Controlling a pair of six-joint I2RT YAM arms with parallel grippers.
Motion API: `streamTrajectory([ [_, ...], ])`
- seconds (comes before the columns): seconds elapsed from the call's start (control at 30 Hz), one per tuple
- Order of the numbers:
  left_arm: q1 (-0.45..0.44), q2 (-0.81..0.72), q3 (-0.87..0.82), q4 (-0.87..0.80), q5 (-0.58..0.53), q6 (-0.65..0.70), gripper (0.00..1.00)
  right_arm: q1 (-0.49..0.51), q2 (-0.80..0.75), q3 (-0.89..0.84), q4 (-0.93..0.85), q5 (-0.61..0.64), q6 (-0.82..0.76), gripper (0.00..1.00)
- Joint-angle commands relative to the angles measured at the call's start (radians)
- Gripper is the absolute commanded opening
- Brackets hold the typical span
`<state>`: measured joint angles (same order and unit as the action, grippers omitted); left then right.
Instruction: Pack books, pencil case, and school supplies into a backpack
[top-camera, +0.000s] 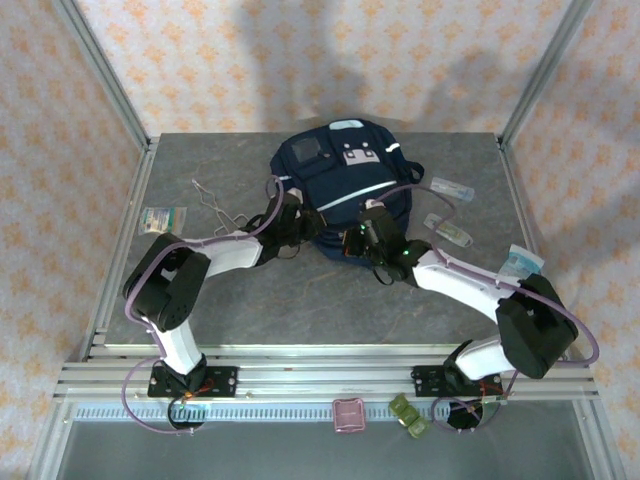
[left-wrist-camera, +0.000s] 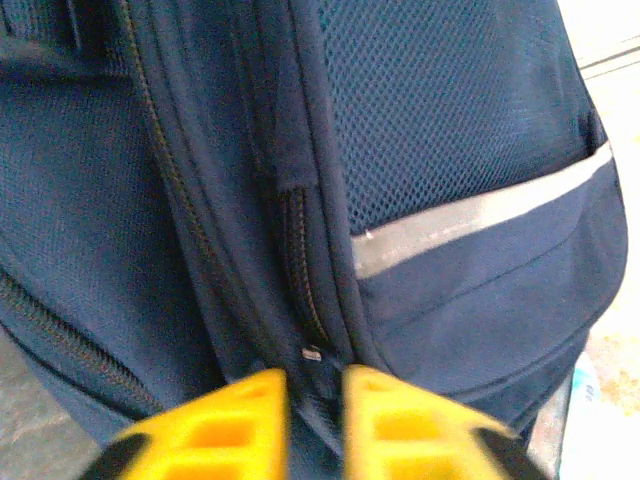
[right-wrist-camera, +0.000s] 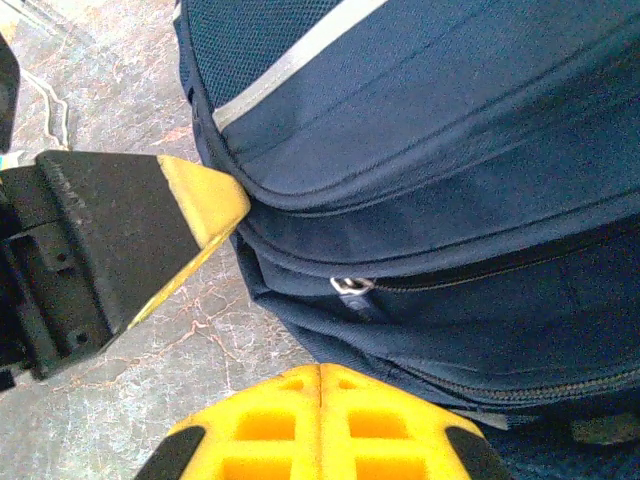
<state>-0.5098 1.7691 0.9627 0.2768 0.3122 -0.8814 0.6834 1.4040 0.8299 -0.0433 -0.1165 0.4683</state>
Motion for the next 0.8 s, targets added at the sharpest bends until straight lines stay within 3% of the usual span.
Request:
streamTrajectory([
  [0.0, 0.014, 0.027, 0.065, 0.068, -0.041, 0.004, 0.0, -0.004, -0.01, -0.026, 0.019, 0.021, 0.018, 0.0],
  [0.2, 0.026, -0.01, 0.107, 0.032, -0.009, 0.006, 0.0, -0.004, -0.002, -0.036, 0.014, 0.05, 0.006, 0.01],
  [0.5, 0.036, -0.091, 0.15, -0.016, 0.024, 0.014, 0.0, -0.03, 0.074, 0.068, 0.021, 0.062, -0.053, 0.35],
  [0.77, 0.042, -0.071, 0.166, 0.025, 0.05, -0.022, 0.0, -0.045, 0.193, 0.202, -0.003, 0.073, -0.072, 0.35],
])
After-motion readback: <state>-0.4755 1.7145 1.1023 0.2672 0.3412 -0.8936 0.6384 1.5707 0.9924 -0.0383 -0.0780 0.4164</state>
